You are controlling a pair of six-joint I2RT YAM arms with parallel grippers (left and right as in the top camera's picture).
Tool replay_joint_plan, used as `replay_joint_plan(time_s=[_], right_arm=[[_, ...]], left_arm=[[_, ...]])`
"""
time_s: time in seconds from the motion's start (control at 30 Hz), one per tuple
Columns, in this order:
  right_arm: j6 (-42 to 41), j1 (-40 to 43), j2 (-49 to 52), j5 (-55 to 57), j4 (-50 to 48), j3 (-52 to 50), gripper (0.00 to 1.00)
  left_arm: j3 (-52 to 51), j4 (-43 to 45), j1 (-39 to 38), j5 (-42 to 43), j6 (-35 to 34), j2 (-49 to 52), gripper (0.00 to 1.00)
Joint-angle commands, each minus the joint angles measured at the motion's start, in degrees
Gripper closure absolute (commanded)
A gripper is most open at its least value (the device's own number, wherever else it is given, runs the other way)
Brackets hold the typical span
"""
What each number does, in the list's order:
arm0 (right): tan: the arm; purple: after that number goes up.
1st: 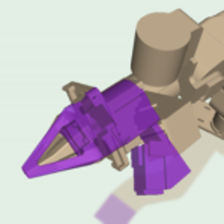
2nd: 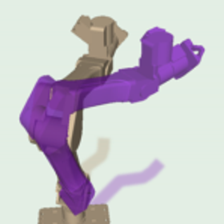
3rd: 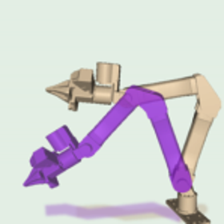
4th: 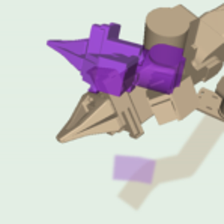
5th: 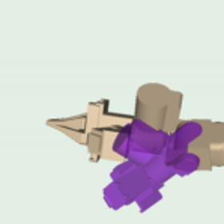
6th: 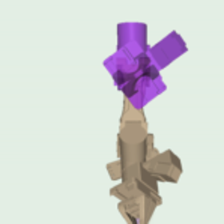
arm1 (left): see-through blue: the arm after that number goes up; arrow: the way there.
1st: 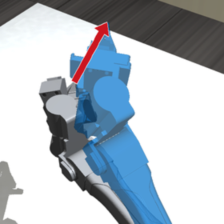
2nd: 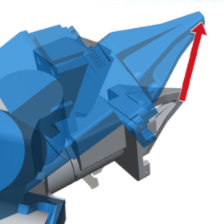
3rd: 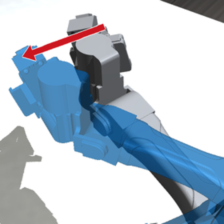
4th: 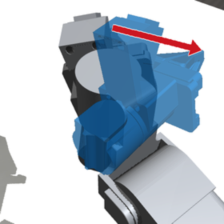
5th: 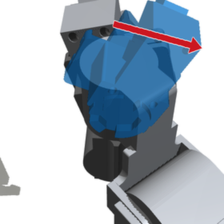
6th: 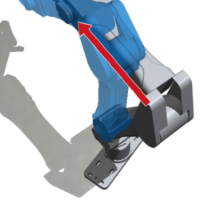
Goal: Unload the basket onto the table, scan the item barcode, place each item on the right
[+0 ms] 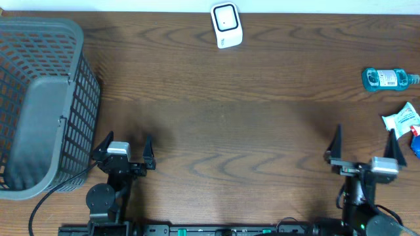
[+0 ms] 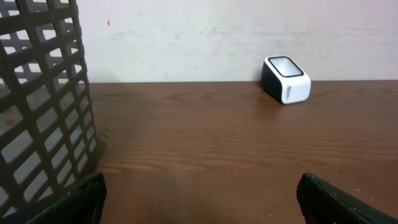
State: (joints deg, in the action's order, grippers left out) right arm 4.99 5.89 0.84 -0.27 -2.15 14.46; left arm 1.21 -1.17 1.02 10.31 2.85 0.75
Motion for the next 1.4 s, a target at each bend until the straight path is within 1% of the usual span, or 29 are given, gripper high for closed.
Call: replay_joint_plan(time_s=[0.0,0.17,0.3,0.43,1.23,1.37], right_arm=[[-1.6,0.6,-0.5,1.1,-1.3,-5.2,0.01],[-1.5,0.6,-0.5,2.8,-1.3,-11.3,0.01],[-1.5,0.5,-0.5,3.0,-1.3,-14.2,0.01],[-1.6,0.5,-0.5,3.0,6.4,-14.1,0.01],[-1.6,0.5,-0.4,2.5,6.2,-14.1,0.01],[-1.6,0.5,-0.4,2.5,6.2,-14.1,0.01]], left_arm=[[-1.0,-1.8,-0.1,0.6,0.3,-0.1,0.02],[-1.0,-1.8,-0.1,0.6,0.3,-0.1,0.02],[-1.0,-1.8,-0.1,0.6,0.3,-0.1,0.02],[-1.0,-1.8,-0.1,0.6,0.3,-0.1,0.02],[-1.0,-1.8,-0.1,0.6,0.3,-0.1,0.02],[-1.0,-2.0,-0.2,-0.7,1.4,-0.2,0.02]])
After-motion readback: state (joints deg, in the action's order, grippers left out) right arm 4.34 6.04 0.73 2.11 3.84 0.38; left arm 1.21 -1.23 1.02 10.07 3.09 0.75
